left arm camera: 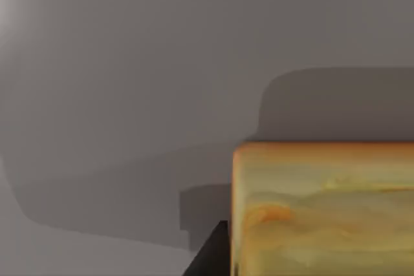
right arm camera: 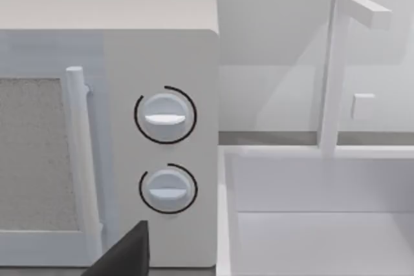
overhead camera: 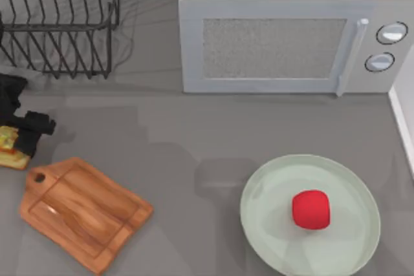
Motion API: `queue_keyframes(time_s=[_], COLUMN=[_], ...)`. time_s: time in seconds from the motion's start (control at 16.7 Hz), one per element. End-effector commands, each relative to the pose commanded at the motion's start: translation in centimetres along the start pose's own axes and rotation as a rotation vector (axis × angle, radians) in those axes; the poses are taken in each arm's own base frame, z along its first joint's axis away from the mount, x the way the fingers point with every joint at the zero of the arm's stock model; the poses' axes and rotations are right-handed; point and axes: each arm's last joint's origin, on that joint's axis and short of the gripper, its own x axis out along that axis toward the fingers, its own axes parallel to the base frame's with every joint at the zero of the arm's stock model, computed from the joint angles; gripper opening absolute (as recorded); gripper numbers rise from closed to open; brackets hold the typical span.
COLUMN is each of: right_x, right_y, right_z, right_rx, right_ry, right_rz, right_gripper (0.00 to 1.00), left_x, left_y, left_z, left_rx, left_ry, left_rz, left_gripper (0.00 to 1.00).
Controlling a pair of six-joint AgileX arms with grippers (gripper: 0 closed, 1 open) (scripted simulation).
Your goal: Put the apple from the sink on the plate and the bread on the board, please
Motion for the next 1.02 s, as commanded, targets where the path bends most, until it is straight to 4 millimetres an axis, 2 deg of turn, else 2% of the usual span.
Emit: queue_keyframes(time_s=[0.06,0.12,0.54,0.66,0.84,1.02], right_x=[0.0,0.0,0.0,0.0,0.0,0.0], right_y=[0.0,0.0,0.0,0.0,0.0,0.0], right_z=[0.0,0.0,0.0,0.0,0.0,0.0], right_rx=[0.0,0.0,0.0,0.0,0.0,0.0], right_ry=[0.0,0.0,0.0,0.0,0.0,0.0], right_rz=[0.0,0.0,0.0,0.0,0.0,0.0], right_gripper=[1.0,1.0,1.0,1.0,1.0,1.0], left_x=[0.0,0.0,0.0,-0.6,-2.7,-6.1], left_y=[0.0,0.0,0.0,-0.1,0.1,0.0], left_z=[0.0,0.0,0.0,0.1,0.4,0.4], left_rx=[0.0,0.0,0.0,0.001,-0.002,0.002], left_ry=[0.0,0.0,0.0,-0.012,-0.019,0.009], left_rz=[0.0,0.0,0.0,-0.001,0.001,-0.008], left_gripper=[0.02,0.0,0.0,0.0,0.0,0.0])
